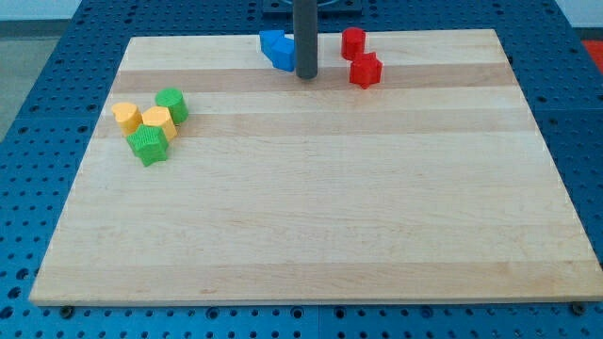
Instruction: Place the blue blocks vertical to each other
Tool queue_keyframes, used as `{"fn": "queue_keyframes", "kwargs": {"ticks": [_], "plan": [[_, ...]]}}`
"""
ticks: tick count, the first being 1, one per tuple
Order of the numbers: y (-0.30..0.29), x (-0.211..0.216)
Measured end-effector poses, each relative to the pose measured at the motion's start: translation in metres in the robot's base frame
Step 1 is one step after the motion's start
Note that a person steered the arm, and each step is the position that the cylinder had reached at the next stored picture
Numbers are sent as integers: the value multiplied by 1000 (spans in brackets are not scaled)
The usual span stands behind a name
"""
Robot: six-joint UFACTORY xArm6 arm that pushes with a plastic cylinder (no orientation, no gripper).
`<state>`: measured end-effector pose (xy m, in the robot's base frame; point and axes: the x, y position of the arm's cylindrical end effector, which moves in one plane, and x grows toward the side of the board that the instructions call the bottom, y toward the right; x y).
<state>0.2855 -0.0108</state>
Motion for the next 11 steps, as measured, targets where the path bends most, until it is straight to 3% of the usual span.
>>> {"fn": "queue_keyframes", "kwargs": {"ticks": [1, 4, 5, 7, 10, 11], "plan": [[-69, 30], [-113, -28], [-111, -57], [-74, -64], [-35, -56], [-30, -30]]}}
